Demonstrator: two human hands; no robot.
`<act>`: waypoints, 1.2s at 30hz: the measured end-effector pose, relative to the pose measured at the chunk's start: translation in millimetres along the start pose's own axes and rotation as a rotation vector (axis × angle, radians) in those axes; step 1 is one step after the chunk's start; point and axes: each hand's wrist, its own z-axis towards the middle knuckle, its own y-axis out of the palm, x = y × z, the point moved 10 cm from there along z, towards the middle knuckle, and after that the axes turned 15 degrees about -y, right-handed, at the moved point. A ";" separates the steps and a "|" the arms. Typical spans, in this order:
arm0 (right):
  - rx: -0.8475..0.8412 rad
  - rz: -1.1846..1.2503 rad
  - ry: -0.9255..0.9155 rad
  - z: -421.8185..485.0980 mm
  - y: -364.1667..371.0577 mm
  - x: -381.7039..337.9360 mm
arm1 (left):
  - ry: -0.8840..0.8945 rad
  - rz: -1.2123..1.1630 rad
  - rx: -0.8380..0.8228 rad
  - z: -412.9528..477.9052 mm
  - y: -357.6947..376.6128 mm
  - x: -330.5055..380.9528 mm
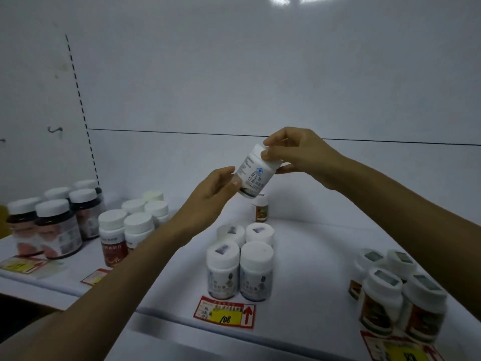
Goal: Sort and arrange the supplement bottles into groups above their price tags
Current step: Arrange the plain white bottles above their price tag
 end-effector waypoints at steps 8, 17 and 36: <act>-0.177 -0.288 0.131 31.4 72.0 68.6 | -0.185 -0.115 0.033 30.3 -13.0 -91.5; -0.497 -0.386 0.331 7.7 120.5 125.5 | -0.252 -0.216 -0.111 42.8 6.4 -126.6; -0.223 -0.904 0.416 51.7 58.7 188.0 | -0.104 -0.137 0.017 73.1 -11.2 -122.4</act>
